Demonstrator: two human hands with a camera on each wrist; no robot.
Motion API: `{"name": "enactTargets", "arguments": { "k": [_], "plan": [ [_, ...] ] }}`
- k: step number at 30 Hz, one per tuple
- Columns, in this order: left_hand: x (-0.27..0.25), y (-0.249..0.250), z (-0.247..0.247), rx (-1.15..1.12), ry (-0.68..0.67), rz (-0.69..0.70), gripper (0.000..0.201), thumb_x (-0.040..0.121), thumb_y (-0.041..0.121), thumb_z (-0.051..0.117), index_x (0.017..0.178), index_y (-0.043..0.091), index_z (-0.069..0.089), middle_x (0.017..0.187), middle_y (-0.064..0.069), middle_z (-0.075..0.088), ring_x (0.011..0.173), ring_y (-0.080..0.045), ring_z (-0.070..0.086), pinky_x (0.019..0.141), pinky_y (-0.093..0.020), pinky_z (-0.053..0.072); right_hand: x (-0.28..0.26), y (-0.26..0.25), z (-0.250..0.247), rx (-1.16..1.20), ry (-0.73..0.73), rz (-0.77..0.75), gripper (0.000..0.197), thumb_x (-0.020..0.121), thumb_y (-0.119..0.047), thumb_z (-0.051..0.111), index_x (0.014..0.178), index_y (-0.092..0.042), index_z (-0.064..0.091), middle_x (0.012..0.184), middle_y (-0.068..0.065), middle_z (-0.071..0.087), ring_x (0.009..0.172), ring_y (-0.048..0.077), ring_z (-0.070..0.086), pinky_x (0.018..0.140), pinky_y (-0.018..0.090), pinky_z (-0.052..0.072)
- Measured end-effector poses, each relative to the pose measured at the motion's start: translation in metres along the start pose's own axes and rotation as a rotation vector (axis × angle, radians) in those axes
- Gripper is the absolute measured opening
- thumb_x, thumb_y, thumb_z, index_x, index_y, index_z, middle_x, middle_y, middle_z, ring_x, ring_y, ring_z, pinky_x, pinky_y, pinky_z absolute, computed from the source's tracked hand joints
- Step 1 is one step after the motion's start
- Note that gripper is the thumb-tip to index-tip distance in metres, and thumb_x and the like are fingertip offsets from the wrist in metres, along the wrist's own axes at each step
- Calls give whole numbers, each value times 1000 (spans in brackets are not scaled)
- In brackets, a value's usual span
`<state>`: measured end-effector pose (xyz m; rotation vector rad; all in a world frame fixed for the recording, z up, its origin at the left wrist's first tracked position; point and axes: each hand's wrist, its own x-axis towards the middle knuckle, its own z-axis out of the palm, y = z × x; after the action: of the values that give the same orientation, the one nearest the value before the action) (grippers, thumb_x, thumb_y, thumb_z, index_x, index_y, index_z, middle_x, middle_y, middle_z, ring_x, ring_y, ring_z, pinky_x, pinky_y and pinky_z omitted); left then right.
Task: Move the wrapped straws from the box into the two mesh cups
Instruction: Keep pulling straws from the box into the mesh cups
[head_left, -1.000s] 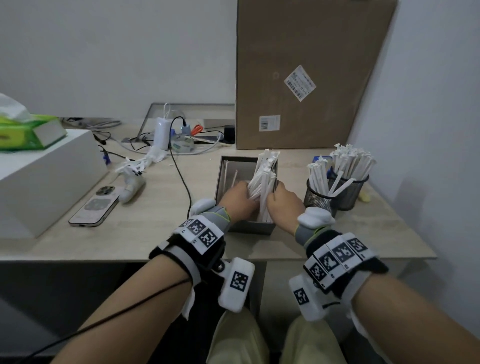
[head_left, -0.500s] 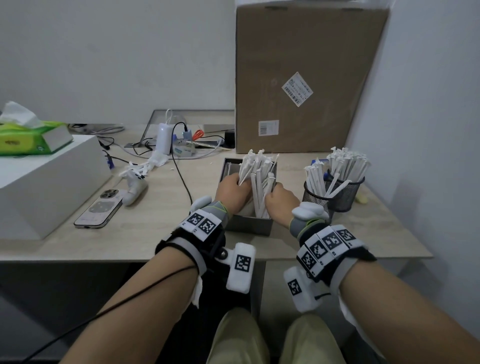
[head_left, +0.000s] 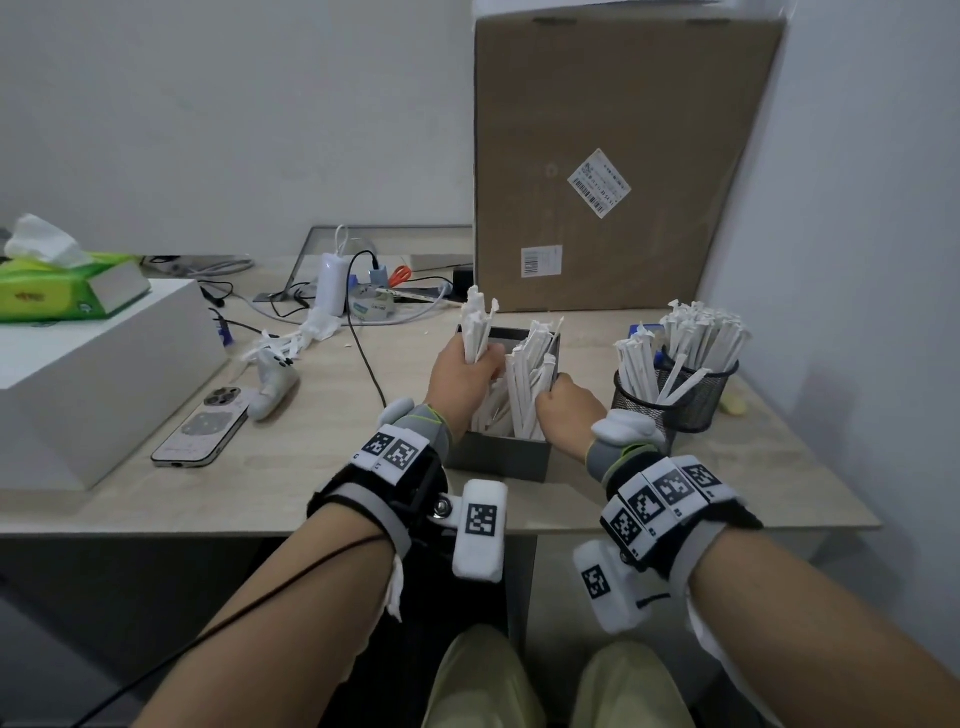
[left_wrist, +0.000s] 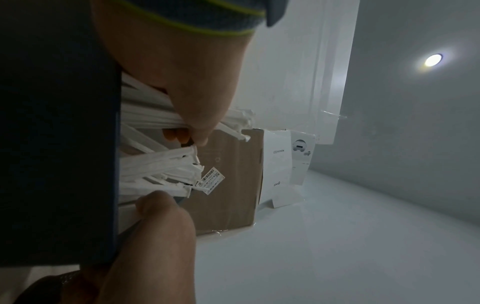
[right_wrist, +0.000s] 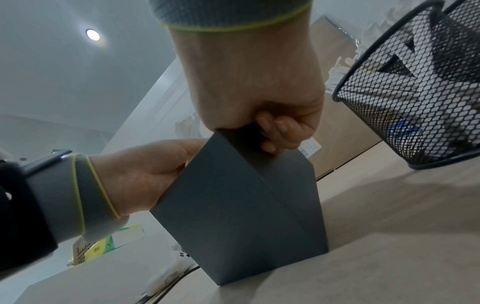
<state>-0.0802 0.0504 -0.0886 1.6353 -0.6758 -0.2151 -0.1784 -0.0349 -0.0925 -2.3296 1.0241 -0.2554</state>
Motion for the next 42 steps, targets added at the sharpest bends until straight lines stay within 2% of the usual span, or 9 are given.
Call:
{"name": "enactTargets", "arguments": {
  "k": [4, 10, 18, 22, 27, 30, 34, 39, 42],
  "plan": [
    [0, 3, -1, -41, -38, -40, 20, 92, 19, 54, 74, 11, 56, 67, -1, 56, 62, -13, 51, 65, -27, 43, -1, 0, 0, 1, -1, -3, 34, 97, -19, 32, 120, 2, 45, 121, 25, 57, 105, 39, 56, 74, 34, 35],
    [-2, 8, -4, -264, 114, -44, 25, 97, 25, 48, 75, 17, 58, 60, 0, 54, 58, -17, 51, 66, -32, 46, 0, 0, -2, -16, -15, -15, 32, 97, -18, 33, 113, 2, 50, 117, 24, 59, 92, 36, 55, 71, 32, 35],
    [5, 36, -10, -238, 180, 59, 29, 95, 29, 50, 70, 19, 58, 57, 0, 49, 55, -13, 49, 67, -31, 44, 11, 2, -5, 26, 20, 35, 30, 95, -21, 38, 71, -7, 48, 97, 20, 59, 82, 30, 51, 69, 29, 34],
    [10, 34, -12, -257, 214, 35, 28, 94, 34, 51, 71, 20, 59, 57, 1, 48, 55, -14, 48, 67, -34, 44, 15, 4, -5, 45, 5, 35, 31, 95, -29, 38, 94, -3, 54, 103, 20, 62, 89, 33, 56, 71, 29, 35],
    [14, 33, -16, -327, 222, 44, 27, 96, 29, 50, 73, 18, 57, 56, 1, 46, 54, -13, 46, 66, -34, 44, 3, 6, -18, 29, 261, -221, 50, 92, -32, 54, 135, -13, 38, 127, 14, 51, 105, 34, 57, 81, 35, 45],
    [18, 33, -17, -350, 210, 64, 26, 96, 27, 51, 72, 18, 57, 52, 6, 47, 53, -13, 45, 61, -31, 42, 3, -8, -24, -112, 270, -461, 47, 90, -26, 59, 135, -20, 45, 131, 7, 44, 110, 24, 53, 81, 29, 44],
    [25, 34, -20, -426, 165, 74, 27, 95, 27, 53, 69, 19, 54, 46, 12, 45, 52, -13, 41, 57, -28, 39, 20, -25, -23, -326, 111, -552, 40, 90, -13, 56, 130, -21, 55, 144, 2, 41, 123, 26, 48, 95, 36, 46],
    [26, 35, -28, -506, 144, 73, 28, 96, 25, 52, 69, 18, 54, 49, 9, 43, 49, -10, 40, 57, -26, 39, 36, -32, -21, -408, -3, -518, 23, 94, -13, 50, 107, -16, 69, 110, 7, 69, 98, 27, 62, 71, 27, 40],
    [31, 42, -39, -568, 175, 87, 23, 96, 25, 52, 75, 15, 55, 54, 7, 45, 47, -6, 41, 56, -24, 41, 39, -24, -21, -303, 44, -507, 22, 95, -17, 51, 105, -17, 71, 106, 5, 70, 94, 25, 62, 73, 29, 43]
  ]
}}
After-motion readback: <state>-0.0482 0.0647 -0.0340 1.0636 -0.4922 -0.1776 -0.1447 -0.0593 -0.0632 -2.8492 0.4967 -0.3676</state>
